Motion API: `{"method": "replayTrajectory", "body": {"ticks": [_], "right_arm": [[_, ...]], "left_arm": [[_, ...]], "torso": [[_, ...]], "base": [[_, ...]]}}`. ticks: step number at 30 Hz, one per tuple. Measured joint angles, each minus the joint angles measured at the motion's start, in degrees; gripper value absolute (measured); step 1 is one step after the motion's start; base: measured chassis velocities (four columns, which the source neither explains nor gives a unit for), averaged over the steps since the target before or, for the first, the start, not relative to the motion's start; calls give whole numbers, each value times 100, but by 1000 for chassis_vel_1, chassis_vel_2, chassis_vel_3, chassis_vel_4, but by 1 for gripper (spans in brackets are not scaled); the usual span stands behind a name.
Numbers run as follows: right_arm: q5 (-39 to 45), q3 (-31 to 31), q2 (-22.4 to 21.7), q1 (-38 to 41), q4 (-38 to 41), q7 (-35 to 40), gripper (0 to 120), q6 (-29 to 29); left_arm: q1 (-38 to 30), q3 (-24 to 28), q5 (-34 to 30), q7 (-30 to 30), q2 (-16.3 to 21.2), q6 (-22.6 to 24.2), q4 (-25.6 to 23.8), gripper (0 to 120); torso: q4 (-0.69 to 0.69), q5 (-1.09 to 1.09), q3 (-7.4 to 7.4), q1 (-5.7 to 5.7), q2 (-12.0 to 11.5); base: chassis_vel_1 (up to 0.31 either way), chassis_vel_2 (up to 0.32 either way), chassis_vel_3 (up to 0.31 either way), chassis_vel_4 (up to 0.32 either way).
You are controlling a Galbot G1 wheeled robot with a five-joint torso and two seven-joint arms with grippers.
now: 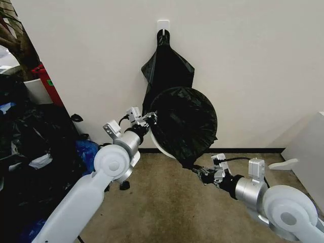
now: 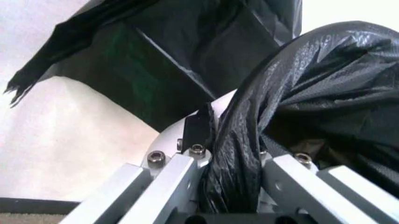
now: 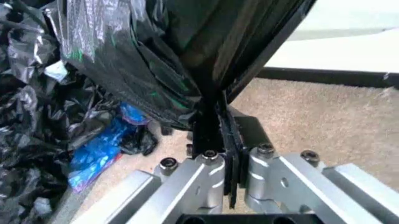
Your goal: Place the garbage bag over the trash bin.
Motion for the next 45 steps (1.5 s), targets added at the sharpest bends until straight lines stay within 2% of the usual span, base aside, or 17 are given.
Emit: {"method": "replayTrajectory", "body": {"ticks": [2, 3, 4, 6, 10, 13, 18, 20, 26, 28, 31, 35, 40, 42, 45], "right_arm": [[-43, 110, -20, -28, 78, 128, 8, -18], [-43, 110, -20, -28, 78, 128, 8, -18], [-121, 249, -66, -105, 197, 302, 16, -20], [-153, 288, -80, -137, 241, 388, 20, -20], [-206, 437, -109, -329, 508, 946, 38, -19], [-195, 498, -89, -426, 600, 1205, 47, -20], [128, 730, 32, -712, 618, 1975, 66, -27], [159, 773, 65, -763, 617, 2040, 70, -22], [459, 835, 268, -852, 617, 2284, 95, 184], [498, 812, 293, -832, 615, 2255, 98, 258], [715, 653, 416, -700, 614, 1968, 100, 811], [1391, 396, 843, -430, 612, 1850, 100, 1535], [1573, 389, 1252, -560, 610, 1725, 100, 1792], [1442, 506, 1630, -919, 608, 1361, 100, 1924], [1314, 530, 1775, -1080, 607, 1216, 100, 1957]], "left_arm": [[60, -18, 53, 41, 28, -5, 26, 1], [60, -18, 53, 41, 28, -5, 26, 1], [110, -82, 95, 70, 57, -24, 61, 1], [116, -107, 98, 75, 62, -28, 70, 1], [105, -220, 104, 92, 88, -84, 108, 1], [100, -238, 102, 94, 90, -106, 108, 1], [55, -262, 99, 95, 49, -176, 156, 1], [49, -262, 99, 92, 45, -178, 166, 1], [-1, -196, 84, 68, 18, -173, 203, 1], [-2, -187, 82, 58, 19, -172, 206, 1], [-5, -126, 77, -7, 20, -180, 217, 1], [-5, 11, -2, -119, -25, -294, 248, 1], [-26, 97, -126, -209, -67, -371, 312, 1], [-91, 224, -266, -431, -105, -329, 396, 1], [-112, 307, -275, -519, -97, -270, 433, 1]], "torso": [[1, 0, 0, 0, 0], [1, 0, 0, 0, 0], [1, -1, 0, 0, 0], [1, -1, 0, 0, 0], [1, -1, 0, 0, 0], [1, -1, 0, 0, 0], [1, -2, 0, 0, 0], [1, -1, 0, 0, 0], [1, 0, 0, 0, 0], [1, -1, 0, 0, 0], [1, -1, 0, 0, 0], [2, -2, 0, 0, 0], [2, -1, 0, 0, 0], [1, -1, 0, 0, 0], [-1, 0, 0, 0, 0]], "base": [[0, 0, 0, 0], [0, 0, 0, 0], [0, 0, 0, 0], [0, 0, 0, 0], [0, 0, 0, 0], [0, 0, 0, 0], [0, 0, 0, 0], [0, 0, 0, 0], [0, 0, 0, 0], [0, 0, 0, 0], [0, 0, 0, 0], [0, 0, 0, 0], [0, 0, 0, 0], [0, 0, 0, 0], [0, 0, 0, 0]]}}
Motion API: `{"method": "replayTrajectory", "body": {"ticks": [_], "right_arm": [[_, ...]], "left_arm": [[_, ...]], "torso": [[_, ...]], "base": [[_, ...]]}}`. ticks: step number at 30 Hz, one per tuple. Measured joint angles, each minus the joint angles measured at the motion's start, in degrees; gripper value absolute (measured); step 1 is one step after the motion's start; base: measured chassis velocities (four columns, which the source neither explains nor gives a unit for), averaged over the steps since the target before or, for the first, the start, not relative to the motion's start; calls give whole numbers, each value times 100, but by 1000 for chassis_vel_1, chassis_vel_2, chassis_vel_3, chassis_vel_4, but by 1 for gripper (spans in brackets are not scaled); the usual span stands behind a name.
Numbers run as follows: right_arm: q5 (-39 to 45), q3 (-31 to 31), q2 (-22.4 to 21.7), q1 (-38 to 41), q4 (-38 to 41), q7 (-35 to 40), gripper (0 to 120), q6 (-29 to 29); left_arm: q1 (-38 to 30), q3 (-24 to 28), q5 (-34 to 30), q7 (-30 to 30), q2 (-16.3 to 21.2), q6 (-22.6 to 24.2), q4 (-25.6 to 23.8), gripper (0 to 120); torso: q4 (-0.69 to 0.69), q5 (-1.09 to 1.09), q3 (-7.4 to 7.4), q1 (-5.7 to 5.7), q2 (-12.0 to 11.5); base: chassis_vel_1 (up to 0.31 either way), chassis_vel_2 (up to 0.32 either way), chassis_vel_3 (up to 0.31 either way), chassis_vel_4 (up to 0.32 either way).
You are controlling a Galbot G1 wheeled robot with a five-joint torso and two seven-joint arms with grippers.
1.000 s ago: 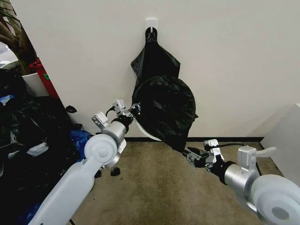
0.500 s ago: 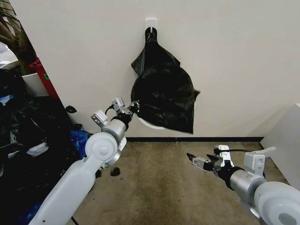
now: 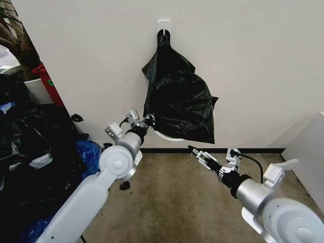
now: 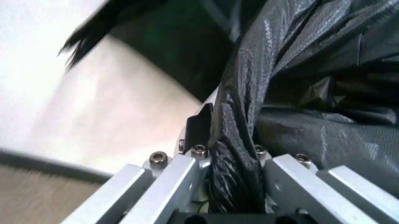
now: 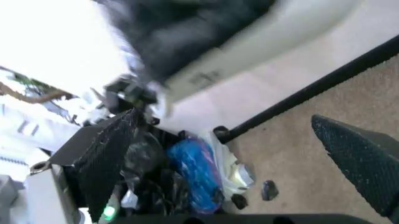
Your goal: Place the garbage bag over the trash bin.
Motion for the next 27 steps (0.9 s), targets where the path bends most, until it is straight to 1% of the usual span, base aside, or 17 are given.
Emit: {"method": "replayTrajectory", "body": {"ticks": [3, 5, 7, 8, 14, 15, 17, 19, 21, 27], "right_arm": [[-159, 15, 205, -234, -2, -184, 100, 42], [-362, 4, 399, -443, -2, -340, 100, 58], [-448, -17, 480, -511, -2, -370, 100, 76], [-524, -44, 592, -564, -2, -378, 100, 89], [-573, -130, 992, -567, -3, -374, 100, 262], [-573, -130, 992, -567, -3, -374, 100, 262], [-574, -197, 1212, -478, -3, -409, 100, 394], [-667, -233, 1420, -433, -3, -752, 100, 535], [-750, -233, 1494, -476, -3, -1055, 100, 566], [-851, -279, 1597, -658, -3, -1288, 99, 458]], "left_arm": [[-19, 89, -18, -124, 27, 111, 40, 1], [-50, 173, -58, -254, 45, 171, 76, 1], [-67, 217, -67, -319, 40, 181, 92, 1], [-84, 259, -76, -398, 32, 191, 105, 1], [-104, 299, -232, -652, 9, 194, 89, 1], [-104, 299, -232, -652, 9, 194, 89, 1], [-78, 298, -345, -791, -7, 194, 41, 1], [-46, 287, -473, -909, -4, 218, -8, 1], [-48, 278, -522, -956, 6, 234, -20, 1], [-150, 274, -619, -1016, 2, 249, -15, 1]], "torso": [[-1, -1, 0, 0, 0], [2, 0, 0, 0, 0], [2, -2, 0, 0, 0], [1, -1, 0, 0, 0], [1, -1, 0, 0, 0], [1, -1, 0, 0, 0], [2, 0, 0, 0, 0], [2, 0, 1, 0, 0], [2, 0, 1, 0, 0], [2, 0, 1, 0, 0]], "base": [[0, 0, 0, 0], [0, 0, 0, 0], [0, 0, 0, 0], [0, 0, 0, 0], [0, 0, 0, 0], [0, 0, 0, 0], [0, 0, 0, 0], [0, 0, 0, 0], [0, 0, 0, 0], [0, 0, 0, 0]]}}
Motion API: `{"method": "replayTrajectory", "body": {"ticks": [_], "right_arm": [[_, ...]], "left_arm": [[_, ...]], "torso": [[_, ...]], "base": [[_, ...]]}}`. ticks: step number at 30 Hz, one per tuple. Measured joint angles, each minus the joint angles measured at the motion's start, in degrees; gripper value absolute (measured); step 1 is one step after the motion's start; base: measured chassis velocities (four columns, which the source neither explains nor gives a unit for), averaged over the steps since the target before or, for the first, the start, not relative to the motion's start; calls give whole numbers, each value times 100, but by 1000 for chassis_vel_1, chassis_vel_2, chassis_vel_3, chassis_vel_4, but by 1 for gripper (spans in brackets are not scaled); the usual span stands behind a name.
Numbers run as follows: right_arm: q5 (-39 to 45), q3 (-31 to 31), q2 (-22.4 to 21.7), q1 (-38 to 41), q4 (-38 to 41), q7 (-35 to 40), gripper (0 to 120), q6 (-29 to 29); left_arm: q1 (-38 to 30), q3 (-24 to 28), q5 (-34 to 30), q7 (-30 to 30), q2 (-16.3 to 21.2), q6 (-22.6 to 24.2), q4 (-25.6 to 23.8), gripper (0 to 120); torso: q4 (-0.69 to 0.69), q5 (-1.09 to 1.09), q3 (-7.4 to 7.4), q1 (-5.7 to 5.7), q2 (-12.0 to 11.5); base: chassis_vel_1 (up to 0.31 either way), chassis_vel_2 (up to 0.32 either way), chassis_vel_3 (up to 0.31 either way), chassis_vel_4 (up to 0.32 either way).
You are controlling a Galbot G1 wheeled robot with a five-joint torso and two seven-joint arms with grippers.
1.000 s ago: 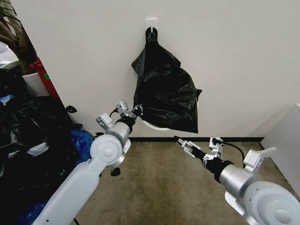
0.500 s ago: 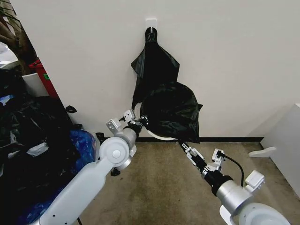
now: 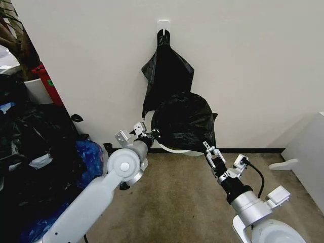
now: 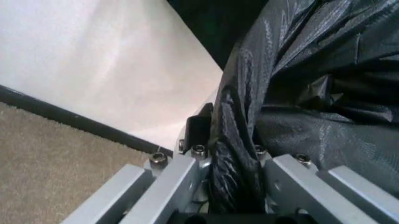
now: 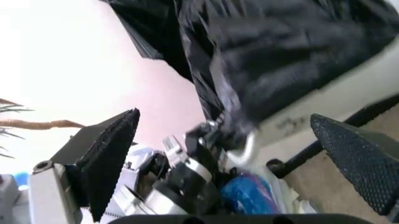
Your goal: Place the garbage bag over the trash bin.
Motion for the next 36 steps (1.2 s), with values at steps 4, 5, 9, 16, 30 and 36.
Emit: {"method": "replayTrajectory", "body": {"ticks": [4, 5, 9, 16, 30, 36], "right_arm": [[-66, -13, 26, -66, 0, -112, 99, -29], [-92, -5, 38, -55, 0, -173, 99, -25], [-242, 22, 69, 6, -23, -412, 98, 27], [-844, 12, 88, -72, -349, -1074, 98, 147], [-891, 26, 118, 35, -526, -1314, 86, 298], [-875, 26, 120, 70, -538, -1322, 74, 306]], "left_arm": [[-68, 1, -68, -22, -39, 0, 17, 1], [-77, 2, -103, -36, -51, 0, 17, 1], [-79, 8, -185, -63, -70, 1, 9, 1], [-132, -13, -441, -138, -64, 18, -12, 1], [-159, -8, -466, -126, -113, 55, 9, 1], [-143, -17, -464, -112, -107, 74, 13, 1]], "torso": [[-1, 0, 0, 0, 0], [-1, 0, 0, 0, 0], [0, 0, 0, 0, 0], [-1, 1, 0, 0, 0], [0, 0, 0, 0, 0], [-1, 0, 0, 0, 0]], "base": [[0, 0, 0, 0], [0, 0, 0, 0], [0, 0, 0, 0], [0, 0, 0, 0], [0, 0, 0, 0], [0, 0, 0, 0]]}}
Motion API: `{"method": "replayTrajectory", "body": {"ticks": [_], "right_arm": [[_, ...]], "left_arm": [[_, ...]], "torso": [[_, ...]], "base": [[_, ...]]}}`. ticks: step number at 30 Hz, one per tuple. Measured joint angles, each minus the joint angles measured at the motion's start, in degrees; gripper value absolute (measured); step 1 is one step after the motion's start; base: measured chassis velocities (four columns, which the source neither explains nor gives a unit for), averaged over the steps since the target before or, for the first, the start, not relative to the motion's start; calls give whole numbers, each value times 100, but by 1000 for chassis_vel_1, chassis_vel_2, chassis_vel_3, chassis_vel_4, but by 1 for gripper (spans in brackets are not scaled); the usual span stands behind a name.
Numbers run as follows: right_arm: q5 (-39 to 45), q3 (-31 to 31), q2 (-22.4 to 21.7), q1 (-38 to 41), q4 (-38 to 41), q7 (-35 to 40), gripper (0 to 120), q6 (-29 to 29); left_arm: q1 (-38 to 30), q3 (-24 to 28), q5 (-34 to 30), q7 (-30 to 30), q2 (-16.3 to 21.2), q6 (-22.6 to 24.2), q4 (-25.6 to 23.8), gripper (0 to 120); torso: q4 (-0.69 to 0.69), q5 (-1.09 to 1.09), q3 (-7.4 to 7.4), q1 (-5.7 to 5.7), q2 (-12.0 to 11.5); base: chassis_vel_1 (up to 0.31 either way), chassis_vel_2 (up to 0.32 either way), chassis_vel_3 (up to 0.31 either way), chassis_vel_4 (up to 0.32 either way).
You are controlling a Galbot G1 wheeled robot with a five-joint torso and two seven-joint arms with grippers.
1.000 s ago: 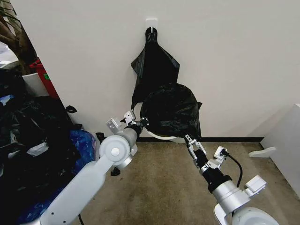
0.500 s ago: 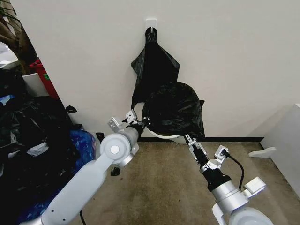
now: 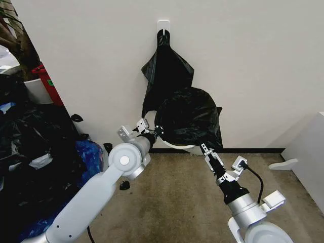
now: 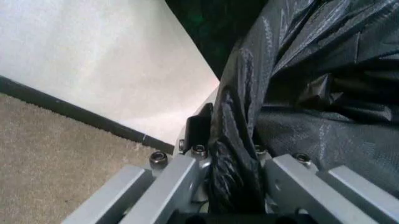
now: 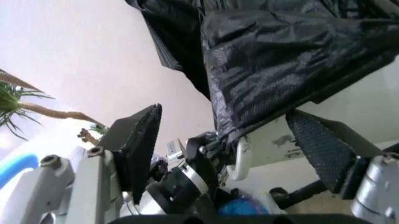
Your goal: Place the garbage bag over the trash bin.
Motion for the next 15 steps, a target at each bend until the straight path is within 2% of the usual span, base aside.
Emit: {"method": "replayTrajectory", "body": {"ticks": [5, 8, 14, 15], "right_arm": [[3, 1, -10, 15, 6, 0, 71, 0], [1, 1, -12, 4, 12, 2, 65, -1], [-53, -3, -16, -83, 36, 10, 39, -9], [-53, -3, -16, -83, 36, 10, 39, -9]], "left_arm": [[22, -15, 21, 4, 2, 8, 11, 1], [23, -16, 28, 4, 0, 9, 12, 1], [18, -20, 42, 4, -11, 9, 15, 1], [18, -20, 42, 4, -11, 9, 15, 1]], "torso": [[0, 0, 0, 0, 0], [0, 0, 0, 0, 0], [0, 0, 0, 0, 0], [0, 0, 0, 0, 0]], "base": [[0, 0, 0, 0], [0, 0, 0, 0], [0, 0, 0, 0], [0, 0, 0, 0]]}}
